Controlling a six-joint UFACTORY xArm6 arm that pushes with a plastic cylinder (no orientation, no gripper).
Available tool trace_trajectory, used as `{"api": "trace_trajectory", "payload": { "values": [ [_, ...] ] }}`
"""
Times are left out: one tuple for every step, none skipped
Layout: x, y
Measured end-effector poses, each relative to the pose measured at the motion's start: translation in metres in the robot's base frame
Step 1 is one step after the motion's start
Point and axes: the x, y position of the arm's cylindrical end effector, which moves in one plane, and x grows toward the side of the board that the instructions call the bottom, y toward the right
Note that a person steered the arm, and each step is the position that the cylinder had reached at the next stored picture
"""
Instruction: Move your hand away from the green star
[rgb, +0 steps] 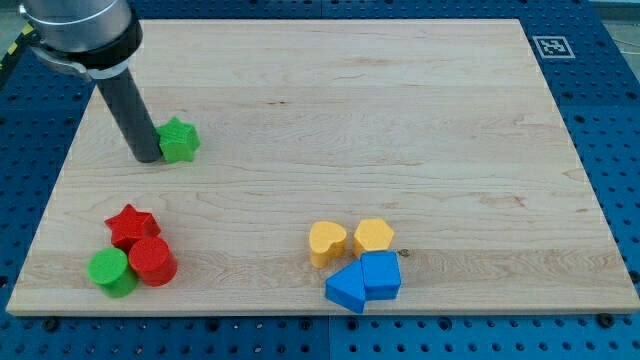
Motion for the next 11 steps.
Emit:
{"api": "trace_trajectory", "payload": {
  "values": [
    [0.0, 0.011],
    [0.0, 0.008],
    [0.0, 0.007],
    [0.002, 0.005],
    [0.011, -0.01],
    [0.014, -0.039],
    [0.043, -0.042],
    [0.067, -0.045],
    [0.104, -0.047],
    [0.144, -0.047],
    [0.173, -0.045]
  ]
}}
